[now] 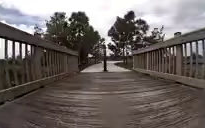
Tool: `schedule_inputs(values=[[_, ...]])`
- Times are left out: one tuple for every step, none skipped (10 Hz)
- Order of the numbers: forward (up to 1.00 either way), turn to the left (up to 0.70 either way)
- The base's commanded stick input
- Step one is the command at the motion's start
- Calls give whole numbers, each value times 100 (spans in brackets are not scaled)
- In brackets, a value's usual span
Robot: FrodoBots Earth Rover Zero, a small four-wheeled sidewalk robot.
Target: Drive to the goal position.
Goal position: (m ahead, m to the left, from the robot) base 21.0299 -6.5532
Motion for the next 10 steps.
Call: schedule_inputs(values=[[85, 0], [85, 0], [85, 0], [85, 0], [85, 0], [85, 0], [85, 0], [85, 2], [85, 28], [85, 34]])
